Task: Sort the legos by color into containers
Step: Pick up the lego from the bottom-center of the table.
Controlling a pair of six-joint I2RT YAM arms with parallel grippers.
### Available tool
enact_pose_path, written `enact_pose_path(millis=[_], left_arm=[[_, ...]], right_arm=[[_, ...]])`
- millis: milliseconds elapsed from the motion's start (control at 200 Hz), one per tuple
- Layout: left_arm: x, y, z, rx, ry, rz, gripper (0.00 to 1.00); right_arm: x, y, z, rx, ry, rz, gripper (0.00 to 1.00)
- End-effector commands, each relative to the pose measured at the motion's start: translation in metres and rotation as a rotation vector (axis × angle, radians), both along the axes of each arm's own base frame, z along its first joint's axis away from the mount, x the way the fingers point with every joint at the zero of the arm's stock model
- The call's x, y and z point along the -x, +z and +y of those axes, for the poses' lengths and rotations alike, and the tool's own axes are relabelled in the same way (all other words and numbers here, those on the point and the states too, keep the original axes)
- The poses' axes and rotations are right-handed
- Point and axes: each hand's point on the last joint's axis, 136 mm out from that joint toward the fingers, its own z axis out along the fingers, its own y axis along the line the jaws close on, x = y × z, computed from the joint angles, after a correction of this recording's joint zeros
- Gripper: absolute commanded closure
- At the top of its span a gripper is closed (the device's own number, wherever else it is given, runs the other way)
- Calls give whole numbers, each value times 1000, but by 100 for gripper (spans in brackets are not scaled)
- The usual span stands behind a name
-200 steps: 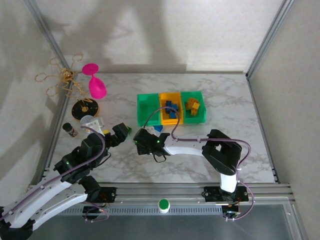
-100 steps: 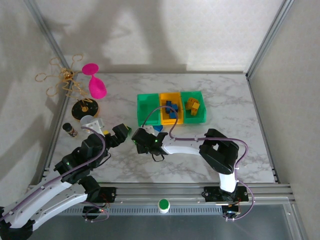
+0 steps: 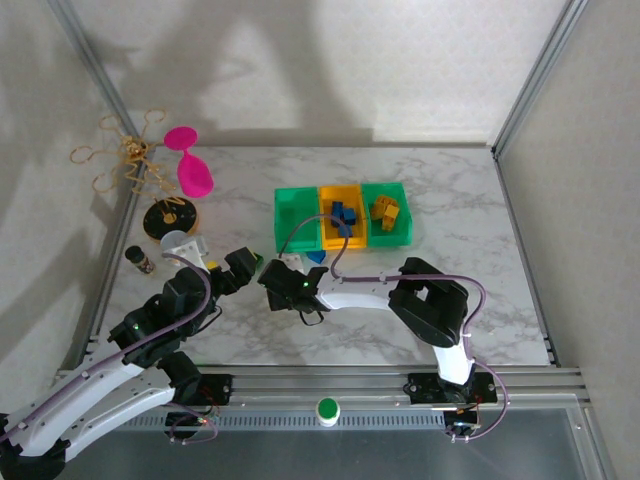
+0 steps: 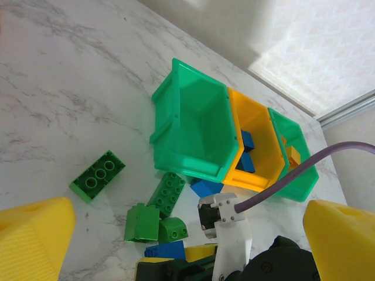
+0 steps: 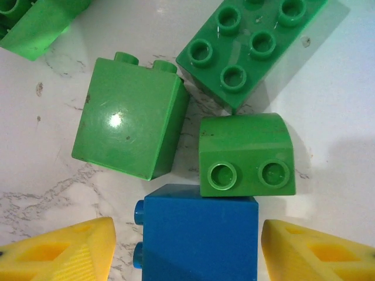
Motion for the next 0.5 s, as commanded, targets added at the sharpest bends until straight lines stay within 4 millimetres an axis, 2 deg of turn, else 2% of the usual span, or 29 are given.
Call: enact_pose_path(millis=[0, 270, 491], left_arm=[[0, -2, 8, -6, 36, -2, 0], [-1, 0, 7, 1, 31, -7, 0], [-1, 1, 6, 1, 29, -10, 0]], right_arm=[[1, 1, 1, 23, -12, -16, 38], [-1, 6, -5, 46, -11, -37, 52], [0, 18, -12, 43, -8, -51, 58]])
